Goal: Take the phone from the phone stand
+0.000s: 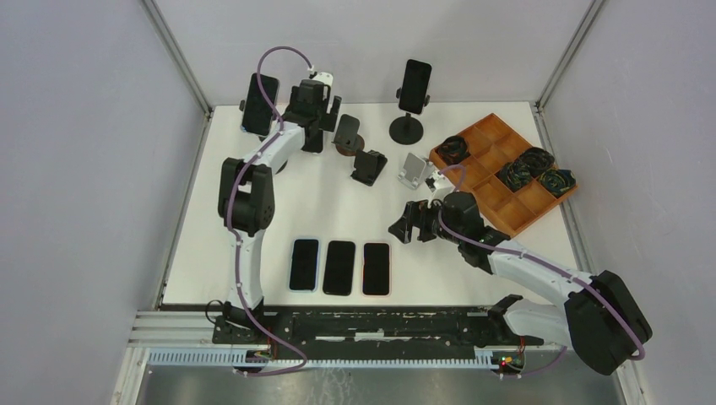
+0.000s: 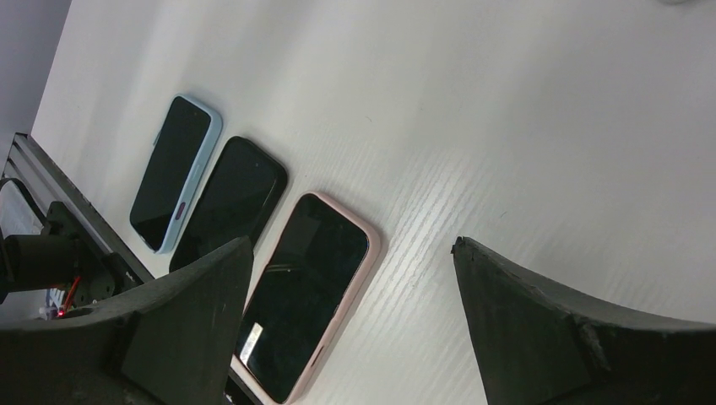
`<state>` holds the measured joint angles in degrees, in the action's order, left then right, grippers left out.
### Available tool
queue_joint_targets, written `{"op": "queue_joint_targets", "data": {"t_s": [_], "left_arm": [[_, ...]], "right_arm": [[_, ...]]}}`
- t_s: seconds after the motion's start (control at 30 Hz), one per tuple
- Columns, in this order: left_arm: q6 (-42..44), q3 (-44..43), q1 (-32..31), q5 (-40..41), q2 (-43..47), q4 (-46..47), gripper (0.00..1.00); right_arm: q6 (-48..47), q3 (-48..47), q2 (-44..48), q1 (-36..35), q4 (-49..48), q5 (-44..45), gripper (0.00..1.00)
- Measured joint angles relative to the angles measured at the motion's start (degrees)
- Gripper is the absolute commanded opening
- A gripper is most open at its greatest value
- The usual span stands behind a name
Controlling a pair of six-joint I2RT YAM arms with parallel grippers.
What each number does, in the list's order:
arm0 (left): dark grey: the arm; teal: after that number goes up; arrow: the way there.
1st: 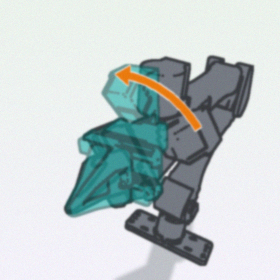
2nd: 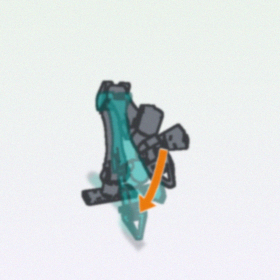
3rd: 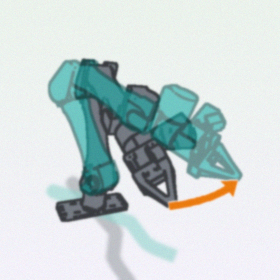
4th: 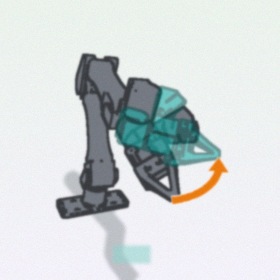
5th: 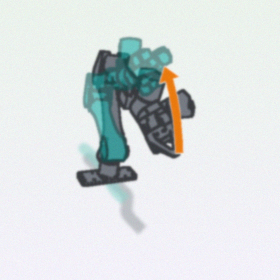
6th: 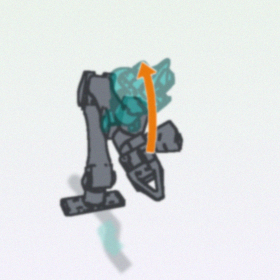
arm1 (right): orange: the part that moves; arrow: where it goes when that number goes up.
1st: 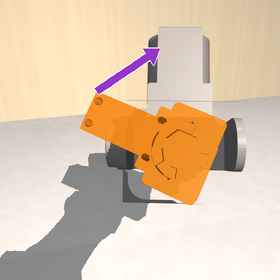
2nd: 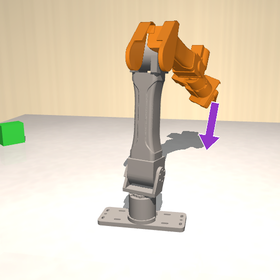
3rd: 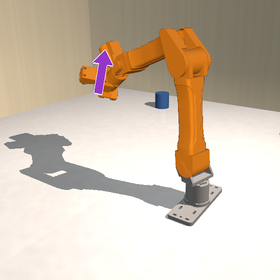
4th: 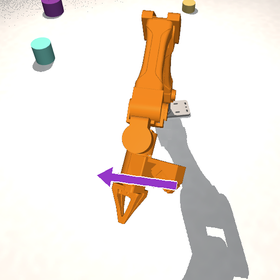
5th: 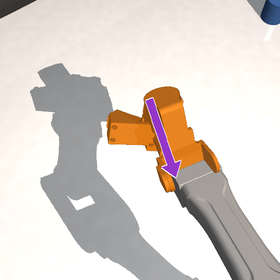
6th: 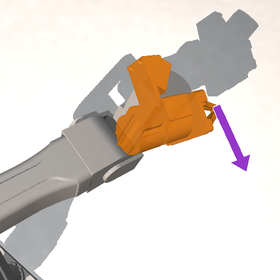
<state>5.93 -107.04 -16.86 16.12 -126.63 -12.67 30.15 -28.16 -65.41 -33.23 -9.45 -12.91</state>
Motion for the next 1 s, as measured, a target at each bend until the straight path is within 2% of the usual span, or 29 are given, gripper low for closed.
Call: {"op": "queue_joint_targets", "data": {"t_s": [0.23,0.57,0.9,1.0], "left_arm": [[-0.17,0.57,-0.31,3.96,0.00,2.05,1.00],[-2.38,3.85,-0.55,1.14,2.27,2.51,1.00],[-2.71,-2.71,-0.59,4.85,-0.24,2.51,1.00],[-2.71,-3.48,-0.61,4.85,-2.14,2.32,0.97]], "right_arm": [[0.00,0.79,-0.61,0.00,-0.44,-0.37,0.94],[0.04,0.98,-2.75,-0.02,-2.62,-1.53,0.94],[-0.02,1.42,-3.02,0.39,-3.21,-1.66,0.92],[-0.02,1.79,-2.99,1.05,-3.26,-1.68,0.91]]}}
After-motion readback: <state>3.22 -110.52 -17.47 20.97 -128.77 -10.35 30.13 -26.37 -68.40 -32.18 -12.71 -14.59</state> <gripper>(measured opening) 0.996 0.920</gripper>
